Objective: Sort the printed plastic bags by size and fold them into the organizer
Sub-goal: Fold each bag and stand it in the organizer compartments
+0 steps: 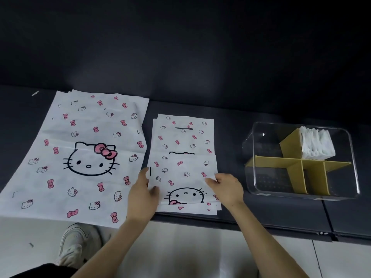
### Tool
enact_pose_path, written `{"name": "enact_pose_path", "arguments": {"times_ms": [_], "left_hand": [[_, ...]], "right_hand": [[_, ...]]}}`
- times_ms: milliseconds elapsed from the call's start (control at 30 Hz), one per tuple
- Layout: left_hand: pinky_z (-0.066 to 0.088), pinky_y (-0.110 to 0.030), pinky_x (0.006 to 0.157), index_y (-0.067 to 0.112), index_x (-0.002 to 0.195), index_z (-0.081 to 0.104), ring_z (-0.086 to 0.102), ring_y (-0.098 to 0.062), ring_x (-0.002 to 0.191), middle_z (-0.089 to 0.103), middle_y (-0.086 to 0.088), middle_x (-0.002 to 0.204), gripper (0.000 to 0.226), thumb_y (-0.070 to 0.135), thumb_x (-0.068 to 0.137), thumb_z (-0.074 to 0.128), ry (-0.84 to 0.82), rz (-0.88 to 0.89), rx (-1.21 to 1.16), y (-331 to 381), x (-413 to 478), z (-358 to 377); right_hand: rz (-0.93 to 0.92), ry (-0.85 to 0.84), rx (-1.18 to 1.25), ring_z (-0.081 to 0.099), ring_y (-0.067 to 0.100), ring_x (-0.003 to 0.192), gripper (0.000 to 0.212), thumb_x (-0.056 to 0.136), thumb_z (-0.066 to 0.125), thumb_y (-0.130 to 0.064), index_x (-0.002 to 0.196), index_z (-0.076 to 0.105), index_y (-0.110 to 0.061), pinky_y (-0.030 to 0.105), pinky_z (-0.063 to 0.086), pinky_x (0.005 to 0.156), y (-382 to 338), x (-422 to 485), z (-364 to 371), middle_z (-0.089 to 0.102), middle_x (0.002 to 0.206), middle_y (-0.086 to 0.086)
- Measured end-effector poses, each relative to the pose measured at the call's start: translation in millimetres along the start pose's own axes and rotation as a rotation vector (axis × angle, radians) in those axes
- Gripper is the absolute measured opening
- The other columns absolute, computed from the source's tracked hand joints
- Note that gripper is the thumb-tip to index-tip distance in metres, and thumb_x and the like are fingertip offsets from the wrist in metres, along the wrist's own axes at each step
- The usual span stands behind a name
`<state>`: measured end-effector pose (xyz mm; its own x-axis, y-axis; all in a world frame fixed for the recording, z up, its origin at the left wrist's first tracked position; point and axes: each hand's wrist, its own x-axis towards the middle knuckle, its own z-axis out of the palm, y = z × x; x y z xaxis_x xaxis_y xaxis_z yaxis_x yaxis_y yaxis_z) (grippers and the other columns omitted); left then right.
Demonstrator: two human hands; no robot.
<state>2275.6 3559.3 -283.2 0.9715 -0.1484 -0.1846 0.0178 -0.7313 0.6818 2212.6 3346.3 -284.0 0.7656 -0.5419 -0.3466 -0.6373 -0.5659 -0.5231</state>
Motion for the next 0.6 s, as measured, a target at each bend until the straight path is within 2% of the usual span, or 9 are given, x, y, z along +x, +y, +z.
{"name": "enact_pose_path", "arguments": {"times_ms": [100,167,200,300,367,433,467,533,600], "left_hand": [[0.043,-0.045,0.082,0.002,0.124,0.054,0.055,-0.038,0.089,0.058,-0.020,0.103,0.055,-0.001,0.071,0.068,0.187,0.359,0.345,-8.9,0.1,11.4],[0.037,-0.044,0.094,0.006,0.118,0.061,0.057,-0.040,0.102,0.059,-0.019,0.115,0.035,0.016,0.085,0.055,0.162,0.567,0.392,-10.0,-2.7,19.4],[0.033,-0.043,0.101,0.008,0.117,0.063,0.056,-0.040,0.109,0.059,-0.019,0.121,0.035,0.025,0.093,0.043,0.098,0.612,0.401,-9.6,-4.0,24.1],[0.020,-0.040,0.111,0.012,0.127,0.060,0.045,-0.036,0.129,0.052,-0.016,0.136,0.056,0.041,0.102,0.019,-0.101,0.595,0.504,-12.1,-5.2,37.0],[0.012,-0.037,0.114,0.016,0.136,0.051,0.035,-0.032,0.136,0.043,-0.014,0.145,0.058,0.046,0.102,0.015,-0.147,0.564,0.552,-15.8,-3.0,41.0],[0.008,-0.036,0.115,0.019,0.142,0.044,0.026,-0.029,0.141,0.035,-0.012,0.150,0.058,0.049,0.101,0.015,-0.169,0.557,0.556,-19.4,0.6,41.9],[0.007,-0.036,0.116,0.020,0.143,0.041,0.021,-0.027,0.142,0.032,-0.011,0.152,0.058,0.050,0.101,0.015,-0.178,0.558,0.548,-20.4,2.4,41.7],[0.006,-0.037,0.116,0.021,0.144,0.039,0.015,-0.024,0.144,0.029,-0.010,0.153,0.059,0.052,0.101,0.015,-0.190,0.570,0.531,-22.5,6.2,42.0],[0.006,-0.037,0.116,0.021,0.144,0.040,0.015,-0.024,0.144,0.029,-0.010,0.153,0.061,0.055,0.100,0.014,-0.196,0.584,0.526,-22.8,10.0,41.9]], "right_hand": [[0.002,0.040,0.018,0.030,0.016,0.049,0.049,0.087,0.057,-0.026,0.053,0.022,-0.016,0.028,0.020,0.049,1.0,-2.7,5.1,0.021,0.048,-0.002],[-0.004,0.056,0.013,0.020,0.015,0.050,0.049,0.086,0.056,-0.022,0.054,0.020,-0.016,0.030,0.019,0.049,1.0,-3.7,6.5,0.019,0.050,-0.001],[-0.009,0.062,0.008,0.017,0.015,0.050,0.049,0.086,0.056,-0.021,0.054,0.020,-0.016,0.030,0.018,0.049,0.8,-3.9,6.8,0.019,0.050,-0.001],[-0.007,0.061,-0.015,0.020,0.016,0.049,0.048,0.087,0.055,-0.021,0.054,0.020,-0.015,0.030,0.019,0.048,1.9,-2.3,7.5,0.020,0.050,-0.001],[0.005,0.048,-0.018,0.040,0.023,0.048,0.048,0.088,0.055,-0.022,0.054,0.022,-0.015,0.029,0.022,0.048,3.3,-0.3,8.7,0.021,0.049,-0.001],[0.018,0.036,-0.003,0.061,0.033,0.060,0.048,0.088,0.054,-0.024,0.054,0.022,-0.016,0.028,0.025,0.050,4.2,1.5,9.6,0.022,0.048,-0.001],[0.024,0.033,-0.001,0.064,0.035,0.065,0.048,0.089,0.054,-0.024,0.054,0.023,-0.016,0.028,0.025,0.050,4.0,2.0,9.6,0.022,0.048,-0.001],[0.024,0.038,-0.017,0.062,0.031,0.061,0.048,0.090,0.053,-0.024,0.054,0.023,-0.015,0.027,0.023,0.049,3.6,2.6,9.3,0.023,0.049,-0.001],[0.029,0.047,-0.057,0.040,0.019,0.048,0.048,0.092,0.052,-0.025,0.055,0.023,-0.015,0.027,0.019,0.046,2.6,2.4,8.7,0.024,0.051,-0.001]]}}
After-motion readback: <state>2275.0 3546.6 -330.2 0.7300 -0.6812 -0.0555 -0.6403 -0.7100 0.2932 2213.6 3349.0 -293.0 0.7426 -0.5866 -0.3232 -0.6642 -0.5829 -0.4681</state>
